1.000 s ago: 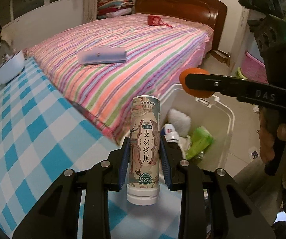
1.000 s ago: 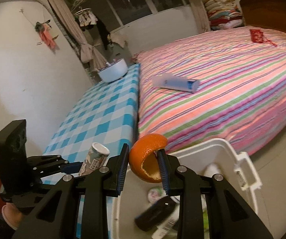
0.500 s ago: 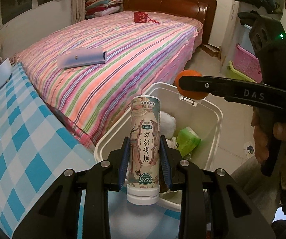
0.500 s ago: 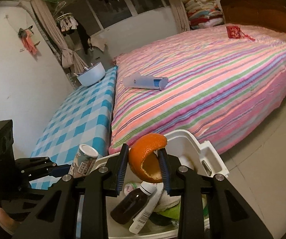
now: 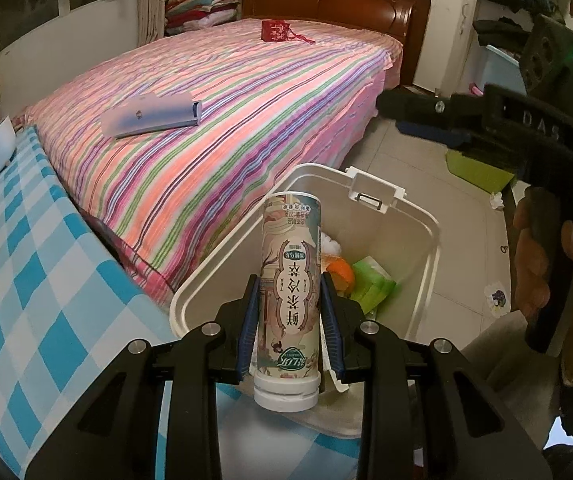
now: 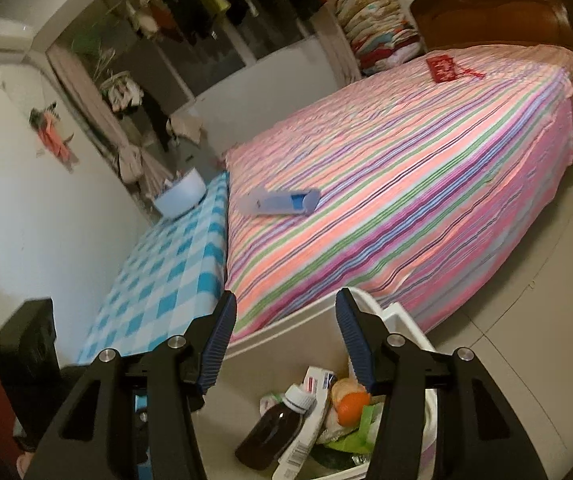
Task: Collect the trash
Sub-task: 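Lower the drink bottle into the bin and open the left tool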
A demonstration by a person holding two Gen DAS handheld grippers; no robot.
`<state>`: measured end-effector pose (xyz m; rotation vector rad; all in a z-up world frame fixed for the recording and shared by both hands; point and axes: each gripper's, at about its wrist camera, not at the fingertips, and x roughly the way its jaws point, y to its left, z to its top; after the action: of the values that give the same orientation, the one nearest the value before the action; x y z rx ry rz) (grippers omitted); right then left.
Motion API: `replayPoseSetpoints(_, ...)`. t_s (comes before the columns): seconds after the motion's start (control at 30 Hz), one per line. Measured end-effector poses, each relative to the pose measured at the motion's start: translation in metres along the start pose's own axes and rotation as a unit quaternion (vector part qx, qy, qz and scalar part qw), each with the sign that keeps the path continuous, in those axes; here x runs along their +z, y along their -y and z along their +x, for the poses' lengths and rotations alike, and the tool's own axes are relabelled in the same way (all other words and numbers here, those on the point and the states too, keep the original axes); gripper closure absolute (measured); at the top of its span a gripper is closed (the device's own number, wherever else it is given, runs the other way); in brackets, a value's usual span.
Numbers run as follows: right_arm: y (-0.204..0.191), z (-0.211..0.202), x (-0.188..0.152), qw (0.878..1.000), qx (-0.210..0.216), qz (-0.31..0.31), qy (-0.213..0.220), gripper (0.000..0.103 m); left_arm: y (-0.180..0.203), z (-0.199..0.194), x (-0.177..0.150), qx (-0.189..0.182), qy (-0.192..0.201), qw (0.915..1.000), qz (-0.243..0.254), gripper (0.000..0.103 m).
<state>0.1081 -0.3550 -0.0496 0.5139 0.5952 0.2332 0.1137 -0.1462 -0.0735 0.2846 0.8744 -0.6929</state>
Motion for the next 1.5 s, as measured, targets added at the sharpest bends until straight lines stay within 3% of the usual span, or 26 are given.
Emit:
replayPoseSetpoints(0.3, 0.011, -0.015, 0.006, 0.999, -0.013, 0.024, 0.041, 0.052, 0.014, 0.017, 0.005, -0.004, -0.009, 0.9999, 0.005, 0.075)
replayPoseSetpoints(1.37, 0.013, -0.026, 0.006, 0.997, -0.019, 0.021, 0.068, 0.052, 0.035, 0.053, 0.012, -0.010, -0.035, 0.9992, 0.013, 0.074)
replayPoseSetpoints(1.47, 0.013, -0.026, 0.006, 0.997, -0.019, 0.020, 0.067, 0.052, 0.038, 0.051, 0.014, -0.002, -0.028, 0.9994, 0.020, 0.067)
replayPoseSetpoints(1.5, 0.013, -0.026, 0.006, 0.997, -0.018, 0.022, 0.068, 0.052, 0.039, 0.050, 0.015, 0.001, -0.024, 0.9995, 0.021, 0.056)
